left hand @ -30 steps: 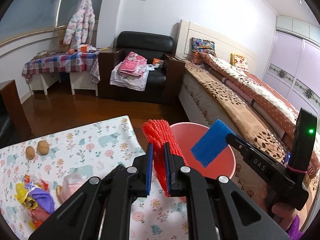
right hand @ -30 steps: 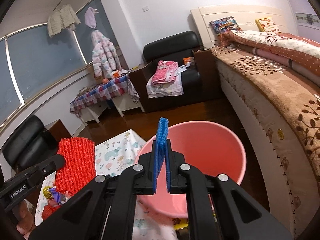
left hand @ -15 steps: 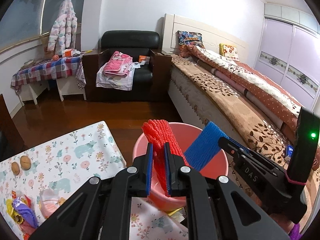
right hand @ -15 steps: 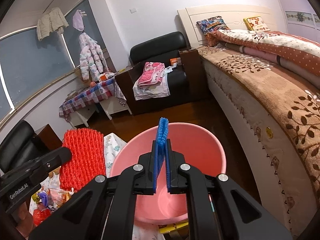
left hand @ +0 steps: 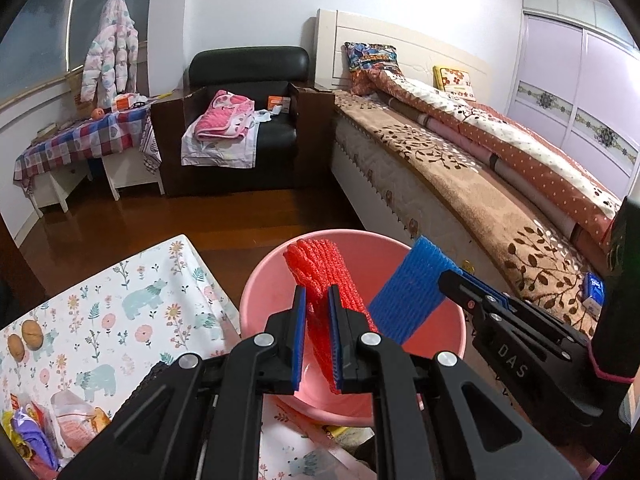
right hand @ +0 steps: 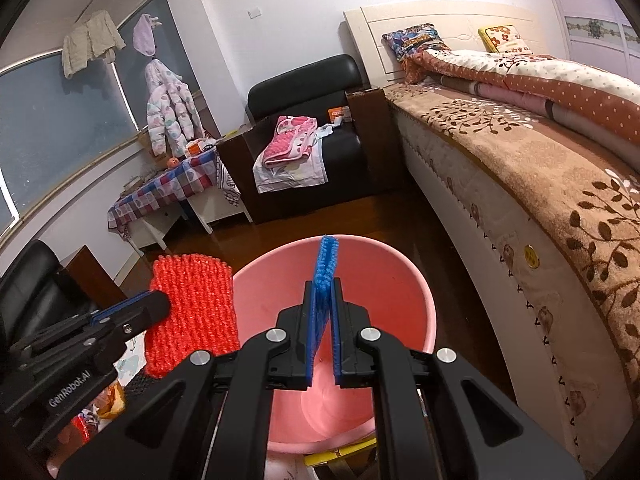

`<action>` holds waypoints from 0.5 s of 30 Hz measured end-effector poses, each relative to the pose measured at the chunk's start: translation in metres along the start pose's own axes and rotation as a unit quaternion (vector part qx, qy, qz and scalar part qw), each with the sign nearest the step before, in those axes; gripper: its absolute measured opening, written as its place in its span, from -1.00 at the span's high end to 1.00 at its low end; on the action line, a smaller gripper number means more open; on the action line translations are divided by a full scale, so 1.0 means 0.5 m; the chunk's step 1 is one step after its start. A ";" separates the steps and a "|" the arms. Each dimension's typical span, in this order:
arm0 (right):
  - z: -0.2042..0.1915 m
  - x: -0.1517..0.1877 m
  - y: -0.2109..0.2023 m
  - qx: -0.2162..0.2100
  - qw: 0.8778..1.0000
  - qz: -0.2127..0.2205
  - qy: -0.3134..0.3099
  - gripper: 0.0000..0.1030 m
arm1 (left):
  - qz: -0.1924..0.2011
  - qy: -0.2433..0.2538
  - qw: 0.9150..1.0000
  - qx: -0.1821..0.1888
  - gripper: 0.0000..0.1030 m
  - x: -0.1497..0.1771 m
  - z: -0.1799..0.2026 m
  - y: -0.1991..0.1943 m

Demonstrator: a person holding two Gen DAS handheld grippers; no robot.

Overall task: Collect trash
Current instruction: 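Carry the red mesh bag and blue brush over the pink bucket with both grippers, then open both grippers to drop the mesh bag and brush into the bucket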

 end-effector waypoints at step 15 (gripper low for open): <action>0.013 -0.001 0.012 0.005 1.000 -0.005 0.007 0.86 | -0.005 -0.002 1.000 0.004 0.64 0.000 0.000 0.023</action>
Point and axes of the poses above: each gripper's, at about its wrist camera, not at the fingertips, and y roughly the way its jaws point, z to its right, x to its underside, the point moved 8 cm from there along y, roughly the way its jaws point, and after that the axes turned 15 degrees about -z, right-handed, at the moved point
